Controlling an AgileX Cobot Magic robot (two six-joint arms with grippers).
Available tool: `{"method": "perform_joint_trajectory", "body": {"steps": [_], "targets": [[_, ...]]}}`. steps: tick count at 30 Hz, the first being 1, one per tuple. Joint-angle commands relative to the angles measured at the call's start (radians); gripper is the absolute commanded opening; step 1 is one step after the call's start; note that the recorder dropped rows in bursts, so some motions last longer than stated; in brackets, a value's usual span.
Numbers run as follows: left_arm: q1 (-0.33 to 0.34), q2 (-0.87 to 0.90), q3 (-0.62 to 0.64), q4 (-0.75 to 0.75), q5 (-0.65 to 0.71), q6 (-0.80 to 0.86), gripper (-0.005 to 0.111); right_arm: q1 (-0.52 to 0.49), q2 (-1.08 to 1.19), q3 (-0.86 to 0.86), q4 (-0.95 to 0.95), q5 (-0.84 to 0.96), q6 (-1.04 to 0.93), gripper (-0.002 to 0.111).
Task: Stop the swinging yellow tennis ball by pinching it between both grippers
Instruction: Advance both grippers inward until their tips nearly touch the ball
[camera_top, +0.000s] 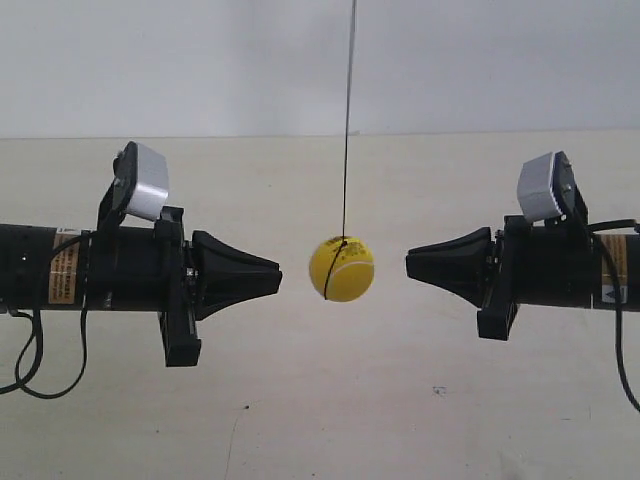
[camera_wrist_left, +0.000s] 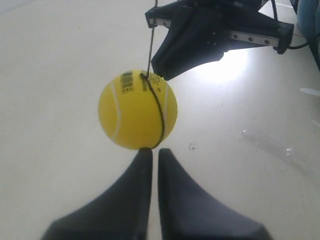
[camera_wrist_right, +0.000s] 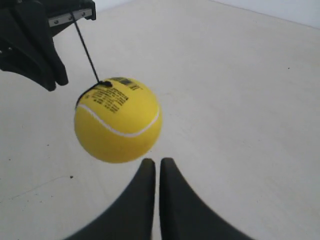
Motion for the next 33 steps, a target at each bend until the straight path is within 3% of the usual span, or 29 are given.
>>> {"method": "perform_joint_trajectory", "body": {"steps": [1,16,33], "targets": [[-0.005,0.034,-0.007,-0.029,-0.002,0.026,0.005,-0.001,0.004,-0.011,0.002,-0.010,-0.003,0.000],[-0.005,0.057,-0.042,0.009,-0.028,-0.001,0.005,0.117,0.004,-0.055,0.014,0.102,-0.004,0.000],[-0.005,0.057,-0.042,0.009,-0.042,0.022,0.005,0.117,0.004,-0.057,0.012,0.122,0.017,0.000]]}}
